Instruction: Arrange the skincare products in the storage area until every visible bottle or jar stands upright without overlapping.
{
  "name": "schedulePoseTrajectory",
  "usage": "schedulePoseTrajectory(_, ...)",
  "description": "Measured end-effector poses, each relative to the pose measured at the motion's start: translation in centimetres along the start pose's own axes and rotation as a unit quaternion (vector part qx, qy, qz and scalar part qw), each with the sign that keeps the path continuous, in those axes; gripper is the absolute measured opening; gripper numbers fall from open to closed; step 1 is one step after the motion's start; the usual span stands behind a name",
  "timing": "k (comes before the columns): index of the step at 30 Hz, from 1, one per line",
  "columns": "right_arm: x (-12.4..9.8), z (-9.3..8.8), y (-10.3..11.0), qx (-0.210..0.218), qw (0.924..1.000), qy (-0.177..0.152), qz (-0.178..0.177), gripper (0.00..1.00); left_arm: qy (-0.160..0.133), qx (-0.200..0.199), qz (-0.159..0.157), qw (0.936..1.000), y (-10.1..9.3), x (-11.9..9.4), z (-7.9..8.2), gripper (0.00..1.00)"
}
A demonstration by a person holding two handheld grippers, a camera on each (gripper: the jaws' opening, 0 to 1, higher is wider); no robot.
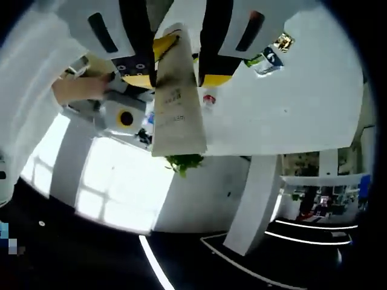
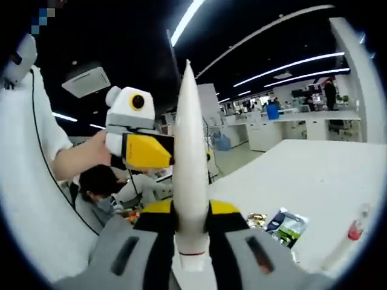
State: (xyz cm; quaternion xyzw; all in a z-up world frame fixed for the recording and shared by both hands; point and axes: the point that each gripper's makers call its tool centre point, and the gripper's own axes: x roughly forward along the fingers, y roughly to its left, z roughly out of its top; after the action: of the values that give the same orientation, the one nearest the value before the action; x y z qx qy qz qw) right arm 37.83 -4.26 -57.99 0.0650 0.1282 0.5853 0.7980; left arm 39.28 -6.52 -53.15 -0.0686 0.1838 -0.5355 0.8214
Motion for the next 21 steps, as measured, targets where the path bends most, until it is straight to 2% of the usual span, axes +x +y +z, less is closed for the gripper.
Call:
schedulePoseTrajectory(2,-0.3,-0.3,1.7,0.006,0.9990,0.003,0.044,0.19,0.015,0.025,-0.021,0.9993,-0.7,0.1,-0.2,0.32)
schedulePoseTrajectory(4,-0.6,-0.5,2.5,0.008,0.9978,0.005,0.066,0.19,0.029,0.036,-0.065,0.9968,-2.1,-0.1,-0.4,0.29)
schedulePoseTrajectory(8,-1.0,-0.1,3.9,0.021,0.9934,-0.005,0.113,0.19,0.036,0.062,-0.109,0.9914,-3.9,0.0,-0.1,0.24)
schedulePoseTrajectory(13,-1.1,0.3,3.4,0.026,0.9921,-0.016,0.122,0.19,0.045,0.082,-0.125,0.9878,-4.1,0.1,0.3,0.18)
schedulePoseTrajectory(21,-1.0,0.3,3.0,0.022,0.9917,-0.023,0.125,0.19,0.073,0.080,-0.124,0.9863,-2.5,-0.1,-0.3,0.17)
